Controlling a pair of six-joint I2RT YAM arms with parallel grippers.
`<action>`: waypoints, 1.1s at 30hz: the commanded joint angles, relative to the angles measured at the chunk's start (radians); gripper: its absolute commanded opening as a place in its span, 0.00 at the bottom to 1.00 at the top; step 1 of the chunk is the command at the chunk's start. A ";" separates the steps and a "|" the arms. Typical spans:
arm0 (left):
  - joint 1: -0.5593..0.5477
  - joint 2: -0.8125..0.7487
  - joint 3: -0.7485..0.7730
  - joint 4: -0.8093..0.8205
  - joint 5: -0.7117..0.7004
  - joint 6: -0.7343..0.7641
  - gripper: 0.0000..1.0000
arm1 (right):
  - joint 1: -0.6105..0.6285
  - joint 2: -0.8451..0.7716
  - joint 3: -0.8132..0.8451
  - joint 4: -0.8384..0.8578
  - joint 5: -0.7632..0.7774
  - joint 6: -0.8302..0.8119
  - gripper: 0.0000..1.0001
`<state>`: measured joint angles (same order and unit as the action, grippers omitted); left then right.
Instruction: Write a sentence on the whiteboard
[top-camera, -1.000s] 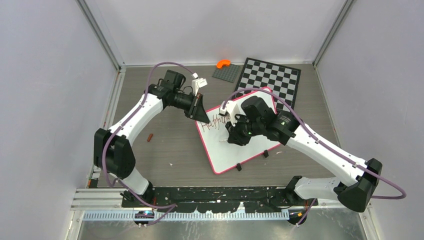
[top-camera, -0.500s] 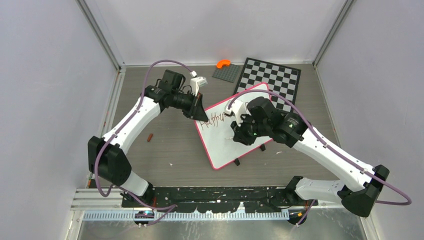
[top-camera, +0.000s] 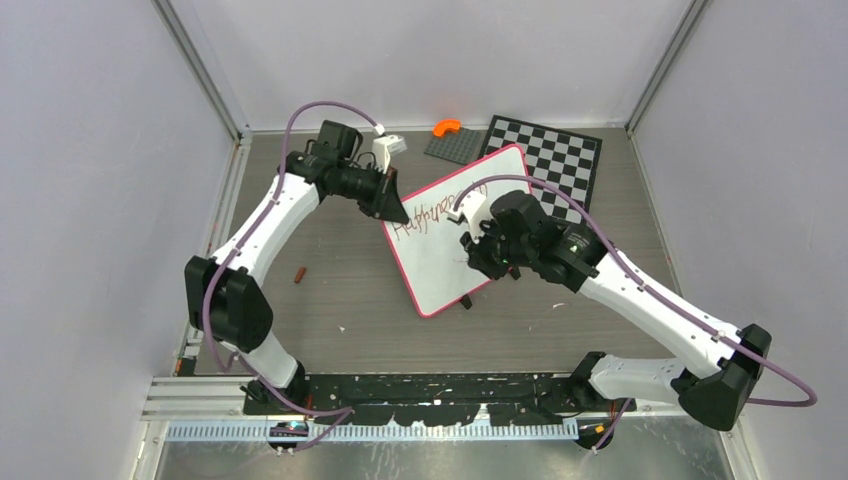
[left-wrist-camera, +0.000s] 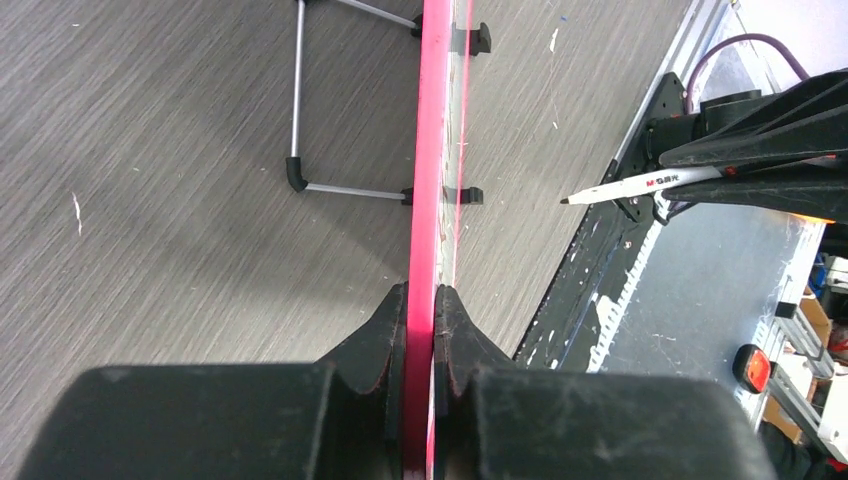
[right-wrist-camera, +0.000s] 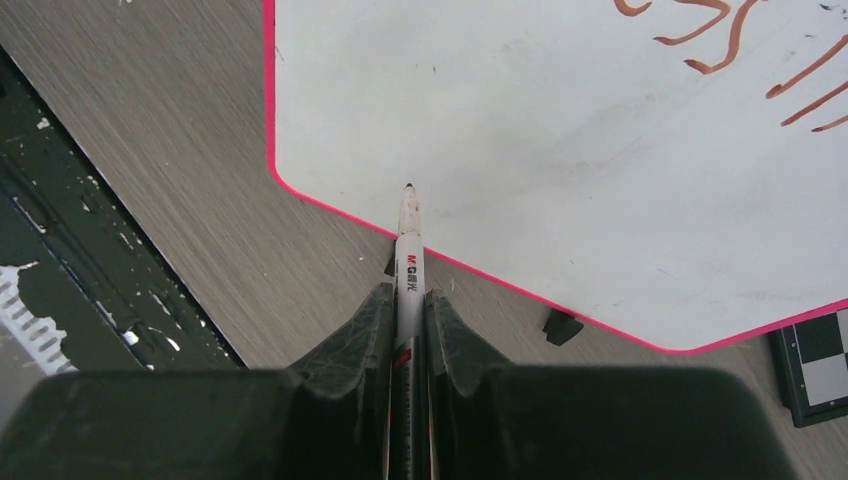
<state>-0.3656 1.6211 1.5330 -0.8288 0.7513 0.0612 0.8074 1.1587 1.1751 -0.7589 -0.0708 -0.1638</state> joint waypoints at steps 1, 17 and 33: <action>0.035 0.040 0.033 -0.021 -0.194 0.132 0.00 | -0.004 0.009 -0.011 0.124 0.004 0.000 0.00; 0.116 0.188 0.138 -0.175 0.057 0.239 0.00 | -0.004 0.097 -0.108 0.437 -0.049 0.081 0.00; 0.116 0.247 0.164 -0.207 0.101 0.272 0.00 | 0.032 0.198 -0.045 0.432 -0.106 0.100 0.00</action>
<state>-0.2508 1.8393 1.6840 -1.0035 0.9821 0.2539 0.8139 1.3384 1.0649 -0.3679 -0.1852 -0.0708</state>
